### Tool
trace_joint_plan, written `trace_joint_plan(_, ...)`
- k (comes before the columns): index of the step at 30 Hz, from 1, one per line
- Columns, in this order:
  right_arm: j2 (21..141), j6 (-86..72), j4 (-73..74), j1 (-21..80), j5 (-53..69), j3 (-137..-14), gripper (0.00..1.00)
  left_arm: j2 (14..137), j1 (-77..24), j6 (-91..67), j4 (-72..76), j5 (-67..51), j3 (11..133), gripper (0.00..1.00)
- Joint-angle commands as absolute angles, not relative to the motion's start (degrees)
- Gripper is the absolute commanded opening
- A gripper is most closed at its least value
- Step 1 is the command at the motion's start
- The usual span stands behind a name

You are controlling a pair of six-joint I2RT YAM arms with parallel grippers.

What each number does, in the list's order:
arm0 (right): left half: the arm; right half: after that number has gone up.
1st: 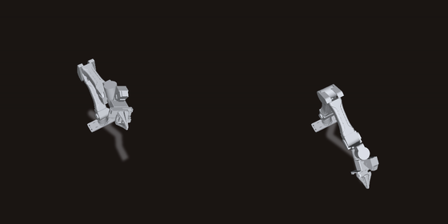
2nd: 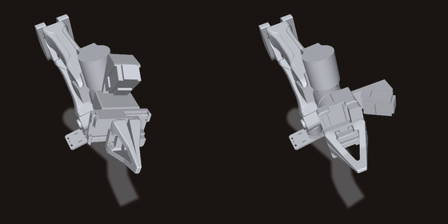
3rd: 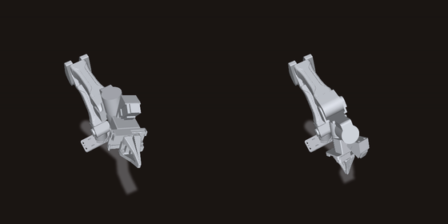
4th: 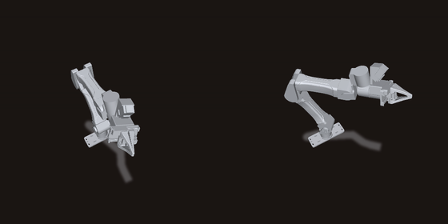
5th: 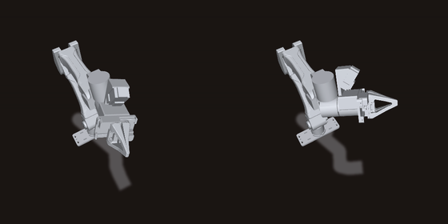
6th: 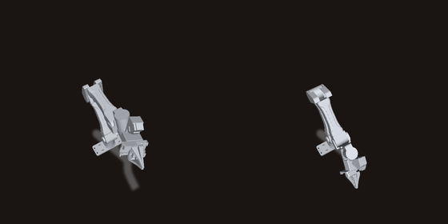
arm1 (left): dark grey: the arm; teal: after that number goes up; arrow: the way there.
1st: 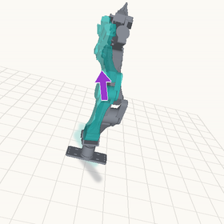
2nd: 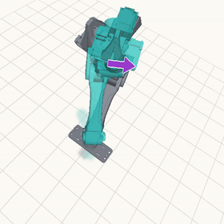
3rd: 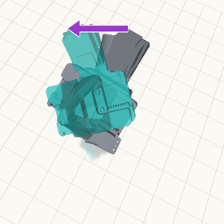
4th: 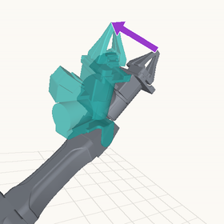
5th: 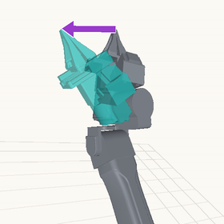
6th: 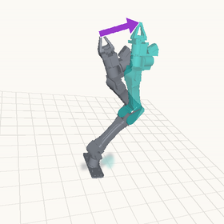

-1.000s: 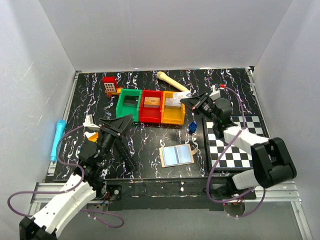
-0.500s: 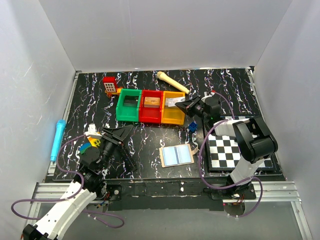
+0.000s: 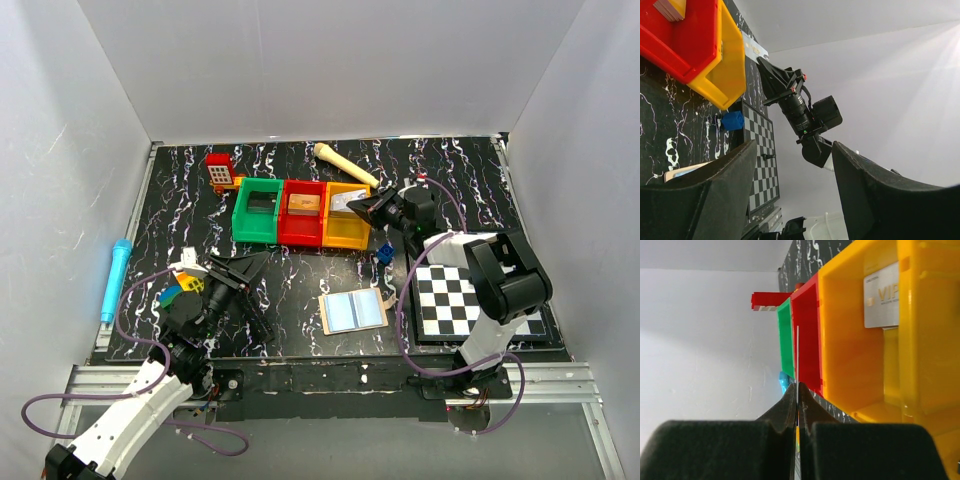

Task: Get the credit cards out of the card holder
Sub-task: Place the credit card in the storage box.

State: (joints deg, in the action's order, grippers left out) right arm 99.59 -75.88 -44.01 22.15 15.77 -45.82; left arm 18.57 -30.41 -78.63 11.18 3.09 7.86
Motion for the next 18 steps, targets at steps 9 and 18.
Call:
trace_joint_plan(9, 103.3, -75.2, -37.7, 22.2, 12.0, -53.1, 0.01, 17.9, -30.0, -78.9, 11.1, 2.1, 7.0, 0.61)
trace_joint_plan(18, 105.6, -78.7, -37.1, 22.2, 10.7, -54.8, 0.01, 17.5, -30.0, -79.4, 10.7, 2.3, 6.4, 0.61)
